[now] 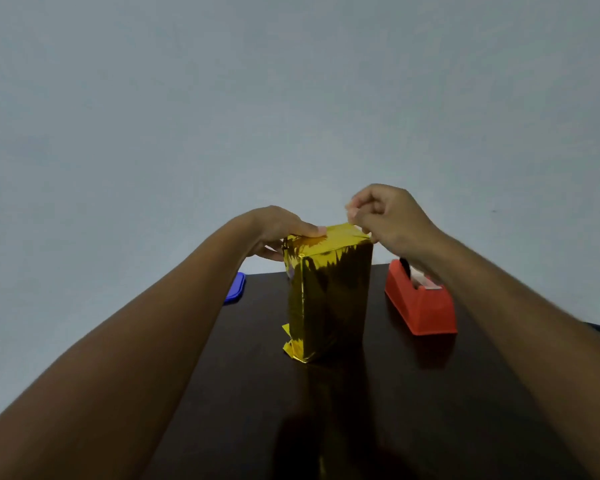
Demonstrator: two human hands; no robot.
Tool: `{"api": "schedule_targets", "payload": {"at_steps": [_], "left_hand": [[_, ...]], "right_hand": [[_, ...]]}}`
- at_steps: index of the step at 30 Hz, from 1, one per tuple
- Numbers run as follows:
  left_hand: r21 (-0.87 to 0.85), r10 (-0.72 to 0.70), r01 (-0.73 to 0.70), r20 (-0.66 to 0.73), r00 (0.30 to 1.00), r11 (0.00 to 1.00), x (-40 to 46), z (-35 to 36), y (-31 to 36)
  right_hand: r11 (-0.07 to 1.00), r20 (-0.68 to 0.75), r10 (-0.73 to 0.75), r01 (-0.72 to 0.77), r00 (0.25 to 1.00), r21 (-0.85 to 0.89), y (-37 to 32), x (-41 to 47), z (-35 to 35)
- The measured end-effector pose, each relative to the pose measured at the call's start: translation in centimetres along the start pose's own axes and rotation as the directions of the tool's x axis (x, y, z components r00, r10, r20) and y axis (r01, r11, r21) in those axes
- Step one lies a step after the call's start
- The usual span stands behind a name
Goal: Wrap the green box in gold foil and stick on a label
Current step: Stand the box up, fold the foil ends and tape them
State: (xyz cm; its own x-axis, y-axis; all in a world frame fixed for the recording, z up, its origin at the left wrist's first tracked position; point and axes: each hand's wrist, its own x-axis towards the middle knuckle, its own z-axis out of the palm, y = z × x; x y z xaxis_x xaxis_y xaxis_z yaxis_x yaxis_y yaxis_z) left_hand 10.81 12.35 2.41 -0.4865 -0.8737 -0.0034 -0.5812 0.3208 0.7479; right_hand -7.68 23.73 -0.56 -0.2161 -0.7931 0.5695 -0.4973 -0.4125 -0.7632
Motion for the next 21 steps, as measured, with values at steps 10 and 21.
{"api": "schedule_targets", "payload": {"at_steps": [10,21], "left_hand": [[-0.031,0.040,-0.039,0.013,0.999,0.999,-0.1,0.5,-0.2],[-0.014,-0.019,0.018,-0.017,1.000,1.000,0.2,0.3,-0.4]], "right_hand": [[0.894,0.505,0.288,-0.039,0.813,-0.446,-4.9,4.1,1.5],[0.556,0.213,0.370,-0.032,0.904,-0.831,-4.9,4.4,2.8]]}}
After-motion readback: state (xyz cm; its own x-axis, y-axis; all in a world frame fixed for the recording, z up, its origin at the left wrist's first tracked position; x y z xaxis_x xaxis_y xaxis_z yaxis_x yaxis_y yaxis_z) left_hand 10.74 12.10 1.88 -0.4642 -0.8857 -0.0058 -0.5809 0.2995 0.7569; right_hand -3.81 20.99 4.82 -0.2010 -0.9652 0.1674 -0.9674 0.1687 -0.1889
